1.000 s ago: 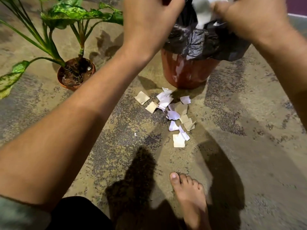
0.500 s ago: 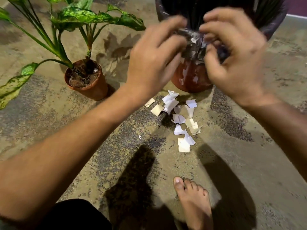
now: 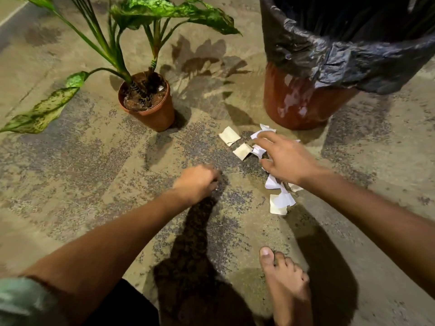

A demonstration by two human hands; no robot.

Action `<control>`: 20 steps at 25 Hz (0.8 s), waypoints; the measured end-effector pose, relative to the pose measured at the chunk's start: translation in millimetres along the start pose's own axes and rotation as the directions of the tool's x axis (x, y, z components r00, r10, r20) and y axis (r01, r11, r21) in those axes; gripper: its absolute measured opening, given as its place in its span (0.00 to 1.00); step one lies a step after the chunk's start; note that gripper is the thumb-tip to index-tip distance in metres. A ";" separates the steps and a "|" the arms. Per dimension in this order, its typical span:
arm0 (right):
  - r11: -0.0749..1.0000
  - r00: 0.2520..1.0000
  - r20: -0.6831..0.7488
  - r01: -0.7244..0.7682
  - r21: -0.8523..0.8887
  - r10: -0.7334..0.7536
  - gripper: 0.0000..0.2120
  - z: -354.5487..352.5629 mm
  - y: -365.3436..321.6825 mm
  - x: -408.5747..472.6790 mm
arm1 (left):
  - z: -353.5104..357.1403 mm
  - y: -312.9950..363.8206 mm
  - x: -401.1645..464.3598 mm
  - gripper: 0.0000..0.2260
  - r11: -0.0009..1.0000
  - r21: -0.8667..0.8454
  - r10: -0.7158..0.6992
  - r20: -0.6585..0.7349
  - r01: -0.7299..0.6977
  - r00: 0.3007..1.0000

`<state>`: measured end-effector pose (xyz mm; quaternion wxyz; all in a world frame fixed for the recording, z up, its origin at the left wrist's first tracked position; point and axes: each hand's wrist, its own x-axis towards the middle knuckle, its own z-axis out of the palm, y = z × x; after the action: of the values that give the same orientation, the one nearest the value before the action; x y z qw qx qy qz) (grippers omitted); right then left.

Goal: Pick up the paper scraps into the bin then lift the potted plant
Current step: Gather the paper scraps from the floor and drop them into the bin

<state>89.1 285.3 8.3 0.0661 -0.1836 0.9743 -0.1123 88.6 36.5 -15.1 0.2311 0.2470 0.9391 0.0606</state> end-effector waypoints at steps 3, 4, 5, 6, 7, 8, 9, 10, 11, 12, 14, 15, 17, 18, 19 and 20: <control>0.985 0.983 0.058 -0.173 0.014 0.172 0.35 10.7 8.8 25.1 | 18.8 -7.3 -2.9 0.14 0.995 0.092 0.030 -0.003 -0.030 1.000; 0.978 0.975 0.083 -0.207 -0.004 0.207 0.38 14.5 11.2 33.2 | 21.5 -8.5 -4.5 0.14 0.994 0.098 0.039 -0.013 -0.037 0.999; 0.973 0.967 0.105 -0.231 -0.022 0.232 0.40 19.9 12.7 38.4 | 24.0 -9.2 -5.1 0.14 0.994 0.096 0.047 -0.028 -0.044 0.998; 0.967 0.959 0.124 -0.254 -0.033 0.256 0.41 25.7 13.7 43.1 | 25.5 -9.7 -6.2 0.13 0.995 0.091 0.054 -0.040 -0.050 0.998; 0.958 0.948 0.140 -0.284 -0.026 0.285 0.43 29.6 15.7 48.3 | 27.4 -9.4 -6.4 0.12 0.993 0.094 0.071 -0.055 -0.066 0.996; 0.948 0.935 0.157 -0.319 -0.014 0.317 0.43 30.8 18.0 54.0 | 28.6 -8.2 -7.2 0.10 0.990 0.113 0.086 -0.061 -0.079 0.994; 0.936 0.921 0.178 -0.353 -0.001 0.347 0.44 31.4 20.2 59.6 | 29.9 -7.7 -8.0 0.09 0.985 0.143 0.103 -0.066 -0.093 0.993; 0.924 0.905 0.205 -0.382 0.008 0.372 0.44 31.4 21.6 64.6 | 30.9 -7.1 -8.8 0.08 0.979 0.168 0.124 -0.066 -0.112 0.990; 0.916 0.891 0.238 -0.401 0.013 0.387 0.43 32.3 21.5 69.1 | 31.9 -7.2 -8.7 0.07 0.974 0.184 0.148 -0.066 -0.134 0.987; 0.912 0.878 0.274 -0.411 0.013 0.392 0.43 33.4 20.0 71.8 | 32.2 -6.0 -8.7 0.06 0.969 0.192 0.170 -0.065 -0.155 0.983; 0.923 0.875 0.313 -0.385 -0.014 0.370 0.41 36.5 13.8 74.9 | 30.7 -1.6 -8.4 0.06 0.966 0.182 0.200 -0.069 -0.184 0.977; 0.935 0.884 0.309 -0.352 -0.050 0.349 0.39 38.5 9.3 74.9 | 29.6 0.5 -7.5 0.06 0.968 0.166 0.205 -0.072 -0.191 0.976; 0.954 0.917 0.267 -0.274 -0.118 0.296 0.34 42.1 0.0 72.0 | 27.7 1.9 -4.6 0.06 0.970 0.142 0.210 -0.066 -0.199 0.975; 0.962 0.936 0.232 -0.241 -0.125 0.265 0.30 42.8 -3.0 69.3 | 27.0 1.2 -2.4 0.05 0.974 0.116 0.202 -0.073 -0.193 0.977; 0.970 0.953 0.196 -0.211 -0.118 0.231 0.26 42.6 -4.3 66.9 | 25.1 -0.3 0.2 0.05 0.986 0.056 0.162 -0.086 -0.157 0.983; 0.977 0.967 0.162 -0.183 -0.109 0.199 0.22 41.8 -4.6 64.3 | 21.5 -2.1 3.8 0.06 0.994 -0.027 0.101 -0.102 -0.104 0.990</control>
<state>38.4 249.1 -36.6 0.1519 -0.1009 0.9823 -0.0435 94.8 36.5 -36.3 0.1840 0.2879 0.9345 0.1000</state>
